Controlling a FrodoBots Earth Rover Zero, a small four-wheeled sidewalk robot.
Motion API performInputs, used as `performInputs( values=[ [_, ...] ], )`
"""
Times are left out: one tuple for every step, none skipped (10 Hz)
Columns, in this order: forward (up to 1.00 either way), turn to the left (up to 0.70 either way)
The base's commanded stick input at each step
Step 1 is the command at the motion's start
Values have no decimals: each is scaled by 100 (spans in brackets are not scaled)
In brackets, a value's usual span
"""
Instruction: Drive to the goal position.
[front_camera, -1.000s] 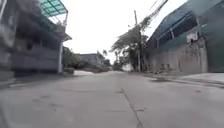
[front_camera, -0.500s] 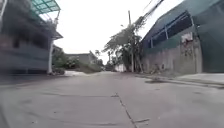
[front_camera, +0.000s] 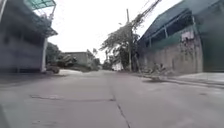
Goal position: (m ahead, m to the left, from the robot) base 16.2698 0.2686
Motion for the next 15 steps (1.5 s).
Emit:
performInputs(
  values=[
    [70, 7],
    [70, 7],
    [70, 7],
    [70, 7],
    [70, -16],
    [70, -28],
    [70, -28],
    [70, -28],
    [70, -28],
    [70, -23],
    [70, -17],
    [70, -12],
    [70, -6],
    [70, -1],
    [70, 5]
  ],
)
